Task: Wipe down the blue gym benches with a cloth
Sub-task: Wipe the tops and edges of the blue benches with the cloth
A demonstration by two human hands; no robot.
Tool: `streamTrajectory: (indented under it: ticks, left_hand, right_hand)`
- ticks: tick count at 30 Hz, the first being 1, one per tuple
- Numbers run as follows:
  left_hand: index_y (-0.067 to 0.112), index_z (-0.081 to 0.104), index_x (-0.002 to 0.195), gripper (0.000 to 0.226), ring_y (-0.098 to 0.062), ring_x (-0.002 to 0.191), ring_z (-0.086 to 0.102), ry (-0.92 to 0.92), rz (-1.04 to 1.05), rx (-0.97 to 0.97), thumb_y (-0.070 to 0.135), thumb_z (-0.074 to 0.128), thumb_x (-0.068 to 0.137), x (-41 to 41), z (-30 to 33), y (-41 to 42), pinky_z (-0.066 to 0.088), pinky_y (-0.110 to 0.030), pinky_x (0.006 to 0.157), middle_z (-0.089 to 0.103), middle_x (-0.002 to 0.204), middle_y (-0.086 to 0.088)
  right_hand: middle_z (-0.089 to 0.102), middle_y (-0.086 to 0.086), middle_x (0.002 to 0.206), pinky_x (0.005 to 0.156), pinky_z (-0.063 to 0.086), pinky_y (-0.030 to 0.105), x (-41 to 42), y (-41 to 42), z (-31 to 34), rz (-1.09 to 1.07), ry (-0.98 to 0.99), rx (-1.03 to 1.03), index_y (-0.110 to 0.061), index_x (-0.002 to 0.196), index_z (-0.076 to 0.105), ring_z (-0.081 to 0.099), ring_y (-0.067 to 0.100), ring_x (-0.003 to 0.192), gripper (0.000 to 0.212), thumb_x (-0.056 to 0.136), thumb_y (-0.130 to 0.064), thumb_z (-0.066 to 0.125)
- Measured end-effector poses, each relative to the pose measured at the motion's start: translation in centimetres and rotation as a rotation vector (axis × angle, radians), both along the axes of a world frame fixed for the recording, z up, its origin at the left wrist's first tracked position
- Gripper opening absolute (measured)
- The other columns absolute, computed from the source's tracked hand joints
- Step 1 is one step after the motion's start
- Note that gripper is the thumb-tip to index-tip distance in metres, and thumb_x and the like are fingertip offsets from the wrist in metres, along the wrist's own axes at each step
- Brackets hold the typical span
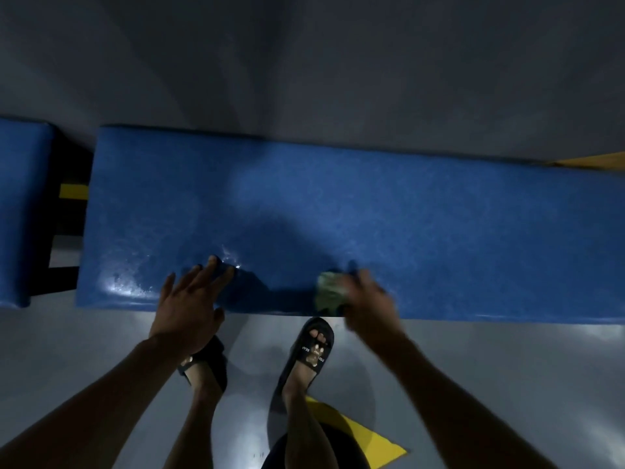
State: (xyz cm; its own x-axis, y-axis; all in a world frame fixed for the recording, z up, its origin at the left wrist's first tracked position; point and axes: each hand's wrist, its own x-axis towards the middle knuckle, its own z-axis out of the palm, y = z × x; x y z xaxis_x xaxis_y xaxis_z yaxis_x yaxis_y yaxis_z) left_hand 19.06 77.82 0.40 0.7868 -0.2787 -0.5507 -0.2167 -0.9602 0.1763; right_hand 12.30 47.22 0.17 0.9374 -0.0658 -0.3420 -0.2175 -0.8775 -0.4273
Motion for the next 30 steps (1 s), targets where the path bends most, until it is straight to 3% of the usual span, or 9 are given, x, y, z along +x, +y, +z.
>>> streamTrajectory:
  ticks: [2, 5, 9, 11, 14, 18, 20, 25, 30]
  left_hand:
    - [0.036, 0.023, 0.153, 0.084, -0.027, 0.147, 0.023, -0.004, -0.013, -0.021, 0.029, 0.070, 0.083, -0.3, -0.2, 0.3, 0.016, -0.055, 0.118, 0.015, 0.163, 0.003]
    - [0.035, 0.022, 0.153, 0.086, -0.029, 0.147, 0.022, -0.018, -0.010, -0.069, 0.029, 0.070, 0.082, -0.6, -0.4, 0.9, 0.018, -0.053, 0.118, 0.014, 0.163, 0.002]
    - [0.032, 0.027, 0.152, 0.082, -0.028, 0.145, 0.027, -0.022, -0.015, -0.167, 0.025, 0.067, 0.081, -0.6, -0.5, 2.3, 0.023, -0.051, 0.117, 0.020, 0.162, 0.002]
    - [0.031, 0.031, 0.151, 0.076, -0.025, 0.142, 0.034, -0.026, 0.003, -0.253, 0.024, 0.060, 0.081, -0.4, -0.2, 3.4, 0.029, -0.049, 0.114, 0.028, 0.159, 0.003]
    - [0.027, 0.038, 0.148, 0.069, -0.025, 0.136, 0.041, -0.056, 0.071, -0.354, 0.026, 0.051, 0.080, -0.3, 0.7, 5.4, 0.036, -0.049, 0.108, 0.040, 0.153, 0.001]
    - [0.024, 0.043, 0.144, 0.062, -0.029, 0.131, 0.045, -0.112, 0.130, -0.378, 0.025, 0.053, 0.083, 0.5, 0.7, 9.3, 0.040, -0.053, 0.103, 0.047, 0.147, -0.001]
    - [0.024, 0.044, 0.143, 0.059, -0.029, 0.131, 0.046, -0.132, 0.143, -0.363, 0.023, 0.055, 0.084, 1.0, 0.4, 11.6, 0.041, -0.055, 0.102, 0.048, 0.146, -0.002]
    - [0.023, 0.044, 0.143, 0.067, -0.032, 0.135, 0.041, -0.137, 0.172, -0.293, 0.012, 0.069, 0.082, 1.8, 0.2, 16.2, 0.038, -0.060, 0.104, 0.046, 0.147, -0.003]
    - [0.024, 0.044, 0.144, 0.070, -0.032, 0.136, 0.038, -0.112, 0.172, -0.274, 0.011, 0.071, 0.081, 1.7, 0.1, 18.3, 0.037, -0.057, 0.106, 0.042, 0.151, -0.003]
  right_hand:
    - [0.054, -0.014, 0.091, 0.053, 0.050, 0.022, -1.2, -5.1, 0.6, -0.137, -0.004, -0.087, -0.024, 0.108, 0.057, 0.061, 0.020, 0.062, 0.020, 0.088, -0.024, 0.054]
    - [0.050, 0.008, 0.101, 0.069, 0.052, 0.041, -2.6, -8.4, 0.5, -0.436, 0.011, -0.180, -0.018, 0.116, 0.054, 0.060, 0.039, 0.078, 0.039, 0.078, -0.017, 0.063]
    - [0.052, 0.021, 0.114, 0.076, 0.043, 0.042, -1.0, -0.2, -0.6, -0.823, 0.005, -0.110, -0.004, 0.118, 0.049, 0.056, 0.043, 0.096, 0.041, 0.081, -0.011, 0.065]
    - [0.052, 0.019, 0.115, 0.075, 0.041, 0.035, -0.2, 6.5, -0.8, -0.819, -0.093, -0.022, -0.003, 0.120, 0.050, 0.056, 0.038, 0.094, 0.041, 0.082, -0.013, 0.063]
    - [0.050, 0.008, 0.111, 0.072, 0.045, 0.035, -0.7, 13.2, -0.7, -0.722, -0.031, 0.102, -0.013, 0.119, 0.047, 0.056, 0.031, 0.085, 0.039, 0.082, -0.012, 0.059]
    - [0.050, 0.005, 0.100, 0.058, 0.050, 0.035, -1.9, 9.0, 0.1, -0.404, -0.034, 0.071, -0.015, 0.111, 0.054, 0.056, 0.027, 0.075, 0.036, 0.077, -0.009, 0.063]
    - [0.050, 0.006, 0.099, 0.054, 0.044, 0.026, -1.9, 4.8, 0.5, -0.457, 0.001, -0.022, -0.014, 0.108, 0.058, 0.055, 0.024, 0.075, 0.037, 0.073, -0.012, 0.069]
    - [0.051, 0.022, 0.110, 0.076, 0.047, 0.042, -0.7, 3.8, 0.0, -0.880, 0.080, -0.180, -0.006, 0.112, 0.052, 0.056, 0.042, 0.096, 0.032, 0.081, -0.007, 0.060]
    - [0.056, 0.014, 0.115, 0.085, 0.042, 0.032, 2.0, 20.2, -2.2, -0.695, -0.171, 0.042, -0.006, 0.125, 0.053, 0.055, 0.027, 0.099, 0.051, 0.080, -0.027, 0.045]
